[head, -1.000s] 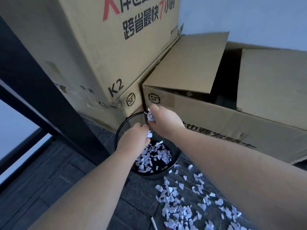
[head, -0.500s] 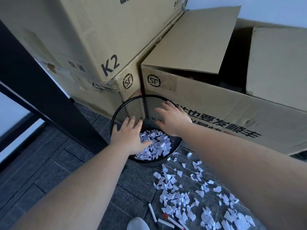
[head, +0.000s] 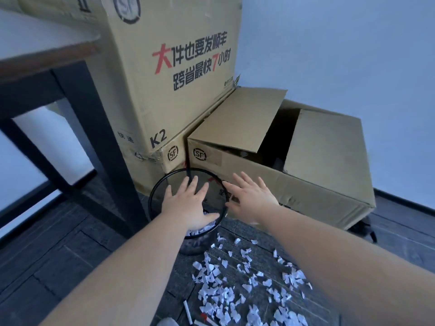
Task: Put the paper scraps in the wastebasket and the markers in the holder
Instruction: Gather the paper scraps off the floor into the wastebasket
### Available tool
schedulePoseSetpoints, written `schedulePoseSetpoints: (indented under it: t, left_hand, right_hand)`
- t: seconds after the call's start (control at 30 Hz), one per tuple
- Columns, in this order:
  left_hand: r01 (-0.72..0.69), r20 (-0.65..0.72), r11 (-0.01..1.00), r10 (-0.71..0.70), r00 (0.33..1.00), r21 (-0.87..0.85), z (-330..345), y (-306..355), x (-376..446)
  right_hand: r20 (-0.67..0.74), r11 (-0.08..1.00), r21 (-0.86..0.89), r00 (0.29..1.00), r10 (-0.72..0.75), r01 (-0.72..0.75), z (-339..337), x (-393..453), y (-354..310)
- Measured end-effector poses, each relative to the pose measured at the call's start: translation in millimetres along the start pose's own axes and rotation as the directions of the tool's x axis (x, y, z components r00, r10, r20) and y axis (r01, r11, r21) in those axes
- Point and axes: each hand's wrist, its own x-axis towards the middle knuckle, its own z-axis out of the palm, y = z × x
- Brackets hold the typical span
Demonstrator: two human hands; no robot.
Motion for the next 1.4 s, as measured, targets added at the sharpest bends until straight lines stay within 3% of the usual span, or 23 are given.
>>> schedulePoseSetpoints:
  t: [0.17,0.37,0.77,1.1,1.4]
  left_hand:
    - [-0.078,-0.017,0.997,0.078,0.997,0.030,4.2,34.0,-18.6]
    - [-0.225,-0.001,0.973,0.226,0.974,0.055,56.1,89.2,-9.7]
    - [-0.322,0.296,0.944,0.289,0.911,0.070,187.9,160.0,57.4]
    - [-0.333,0.463,0.943,0.284,0.840,0.026,310.4,175.8,67.4]
    - [-0.400,0.426,0.916,0.360,0.830,0.006,378.9,194.1,72.7]
  right_hand:
    - [-0.021,0.997,0.040,0.998,0.062,-0.061,13.0,-42.3,26.6]
    - [0.059,0.987,0.115,0.993,0.107,-0.113,82.5,-76.1,66.3]
    - [0.265,0.956,0.206,0.952,0.152,-0.210,243.2,-112.5,127.9]
    - [0.402,0.968,0.182,0.911,0.088,-0.173,362.3,-152.9,145.0]
    - [0.419,0.993,0.120,0.906,-0.049,-0.002,421.6,-172.6,144.1]
